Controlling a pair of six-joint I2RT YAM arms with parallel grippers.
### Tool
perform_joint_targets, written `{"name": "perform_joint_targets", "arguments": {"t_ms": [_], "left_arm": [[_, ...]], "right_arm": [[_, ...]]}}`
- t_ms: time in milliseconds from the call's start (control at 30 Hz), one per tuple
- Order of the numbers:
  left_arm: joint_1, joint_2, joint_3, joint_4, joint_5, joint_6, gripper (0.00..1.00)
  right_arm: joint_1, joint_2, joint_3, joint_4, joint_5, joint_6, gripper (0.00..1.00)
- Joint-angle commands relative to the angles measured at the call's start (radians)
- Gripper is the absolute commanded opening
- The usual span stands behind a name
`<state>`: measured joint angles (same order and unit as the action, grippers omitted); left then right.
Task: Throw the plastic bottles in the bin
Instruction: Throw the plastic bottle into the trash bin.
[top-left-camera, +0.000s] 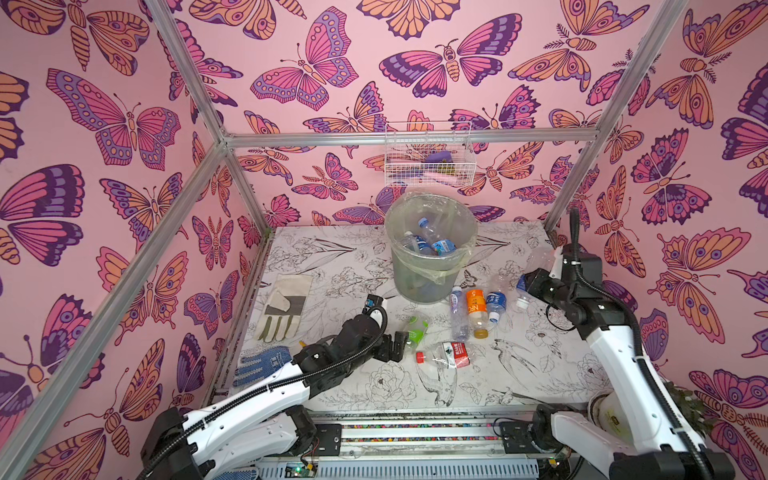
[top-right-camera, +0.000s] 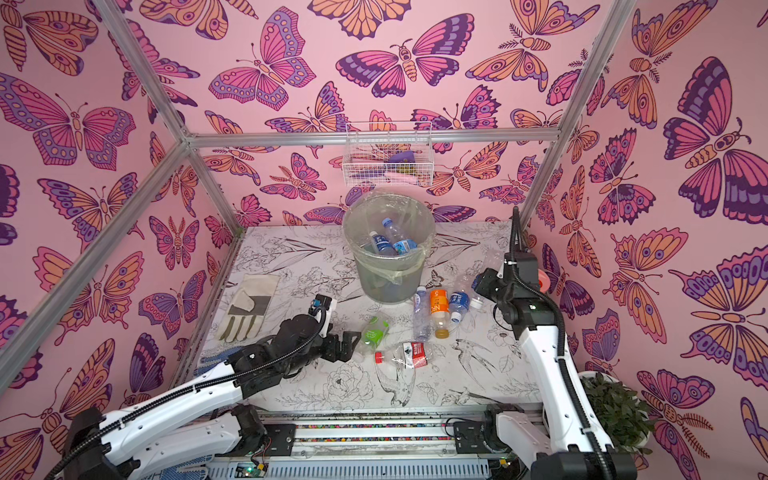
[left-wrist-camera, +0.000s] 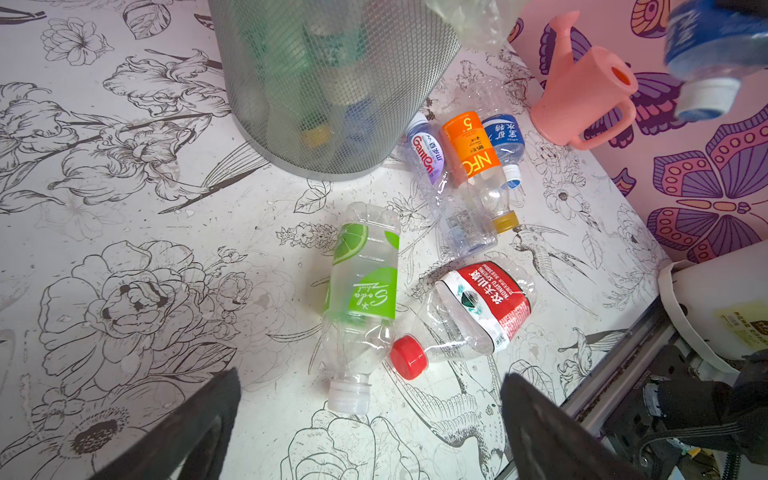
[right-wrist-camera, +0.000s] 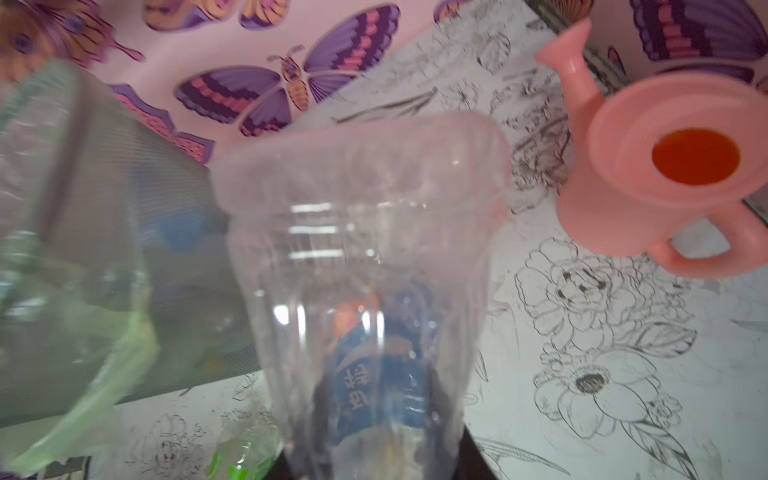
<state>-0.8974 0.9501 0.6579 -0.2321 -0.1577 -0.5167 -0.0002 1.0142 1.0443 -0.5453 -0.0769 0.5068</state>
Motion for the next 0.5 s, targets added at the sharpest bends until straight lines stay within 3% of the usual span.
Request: {"name": "perform_joint_targets", "arguments": {"t_ms": [0, 467], "left_arm": [[-0.005, -0.002, 0.013, 0.007, -0.012, 0.010, 0.99], [-0.004, -0.045, -0.015, 0.015, -0.022, 0.003, 1.00]], "right_arm": [[-0.004, -0.054, 0.050, 0.090, -0.092, -0.015, 0.00], [-0.002, -0.106, 0.224, 0.238, -0.183, 0.044, 0.00]]}}
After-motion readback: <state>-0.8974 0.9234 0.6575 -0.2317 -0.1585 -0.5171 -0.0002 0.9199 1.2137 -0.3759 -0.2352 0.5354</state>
